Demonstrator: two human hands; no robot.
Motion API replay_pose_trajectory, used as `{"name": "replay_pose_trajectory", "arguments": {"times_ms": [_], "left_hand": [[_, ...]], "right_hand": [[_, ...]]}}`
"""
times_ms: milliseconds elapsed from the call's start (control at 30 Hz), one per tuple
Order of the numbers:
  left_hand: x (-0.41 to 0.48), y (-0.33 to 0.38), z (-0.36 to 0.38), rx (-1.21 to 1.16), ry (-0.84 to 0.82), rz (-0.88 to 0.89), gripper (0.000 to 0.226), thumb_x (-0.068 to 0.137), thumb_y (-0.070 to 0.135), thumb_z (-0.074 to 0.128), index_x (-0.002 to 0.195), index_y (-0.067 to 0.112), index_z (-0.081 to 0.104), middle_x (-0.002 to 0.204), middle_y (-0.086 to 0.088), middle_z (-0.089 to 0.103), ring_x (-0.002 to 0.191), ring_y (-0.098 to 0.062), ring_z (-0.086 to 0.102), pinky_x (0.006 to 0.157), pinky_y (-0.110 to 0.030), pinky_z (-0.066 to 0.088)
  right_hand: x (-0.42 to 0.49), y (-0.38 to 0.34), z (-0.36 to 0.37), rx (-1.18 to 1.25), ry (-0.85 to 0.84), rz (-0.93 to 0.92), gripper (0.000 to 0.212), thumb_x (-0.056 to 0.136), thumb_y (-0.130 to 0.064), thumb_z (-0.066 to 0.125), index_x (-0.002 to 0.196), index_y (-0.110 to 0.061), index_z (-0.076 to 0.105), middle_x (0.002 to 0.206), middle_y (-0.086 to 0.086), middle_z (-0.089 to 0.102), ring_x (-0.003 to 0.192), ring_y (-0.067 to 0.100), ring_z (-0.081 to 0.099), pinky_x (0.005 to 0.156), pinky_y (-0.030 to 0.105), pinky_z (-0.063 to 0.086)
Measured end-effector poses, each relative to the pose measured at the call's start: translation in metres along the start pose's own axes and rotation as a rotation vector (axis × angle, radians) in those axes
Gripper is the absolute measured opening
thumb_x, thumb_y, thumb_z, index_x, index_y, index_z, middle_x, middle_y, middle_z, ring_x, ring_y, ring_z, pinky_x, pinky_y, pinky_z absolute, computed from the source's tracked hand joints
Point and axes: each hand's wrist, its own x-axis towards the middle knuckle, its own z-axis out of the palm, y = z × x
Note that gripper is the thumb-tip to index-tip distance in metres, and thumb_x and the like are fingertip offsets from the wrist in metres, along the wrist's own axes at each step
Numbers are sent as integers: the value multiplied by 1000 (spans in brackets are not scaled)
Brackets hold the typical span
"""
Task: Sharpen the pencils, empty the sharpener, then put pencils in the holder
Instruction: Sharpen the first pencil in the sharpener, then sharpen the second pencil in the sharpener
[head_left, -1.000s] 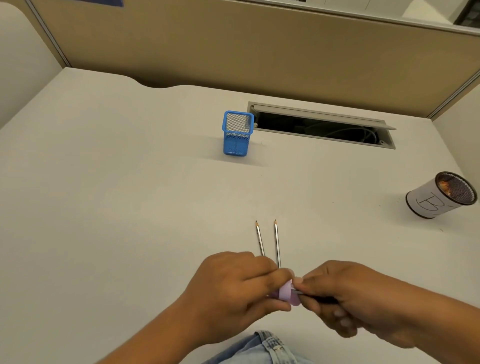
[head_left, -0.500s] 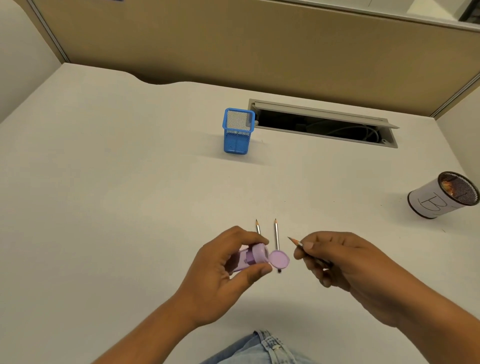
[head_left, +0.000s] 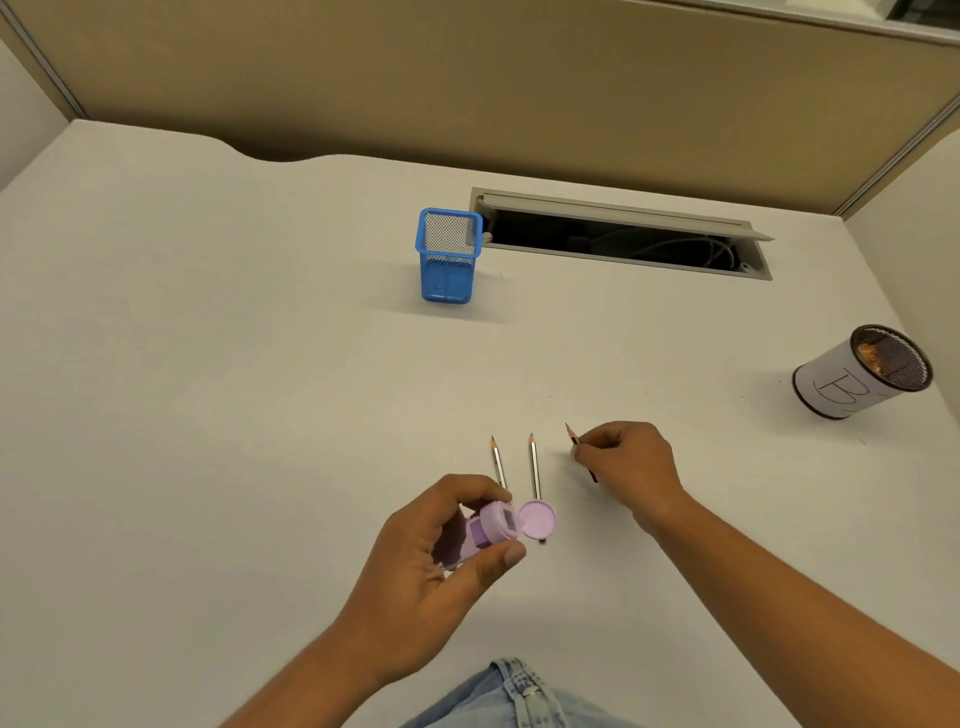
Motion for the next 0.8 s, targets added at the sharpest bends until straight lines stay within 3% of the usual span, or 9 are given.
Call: {"name": "replay_pose_trajectory", "arguments": {"times_ms": [167,500,667,800], "left_hand": [[2,0,0,-4,-8,-9,23,78,47,66,100,42,59,84,8,62,64,-18,46,58,-14,37],[4,-1,2,-3,-17,-28,24,78,48,65,100,43,58,83,18,61,65,-9,47,58,-12,39],[2,-1,1,13,1,-26,24,78,50,64,100,44,57,81,18,60,63,-7,44,57,-13,37],[0,-1,0,34,17,-31,24,78,51,63,99,45,56,83,21,60,63,-4,45,55,-11,38]], "right_hand": [[19,5,8,-104,104,-4,7,77,-26,71,72,-22,73,66,-5,72,69,17,67,55,23,42],[27,4,14,-104,147,31,15,78,-33,73,76,-19,68,63,-5,71,66,11,64,56,24,43],[10,0,14,-20,313,-32,23,85,-36,67,85,-16,57,75,-6,62,67,12,58,56,26,39],[-13,2,26,-42,228,-145,17,83,-30,68,80,-22,54,77,-8,65,66,9,60,56,22,39]]}}
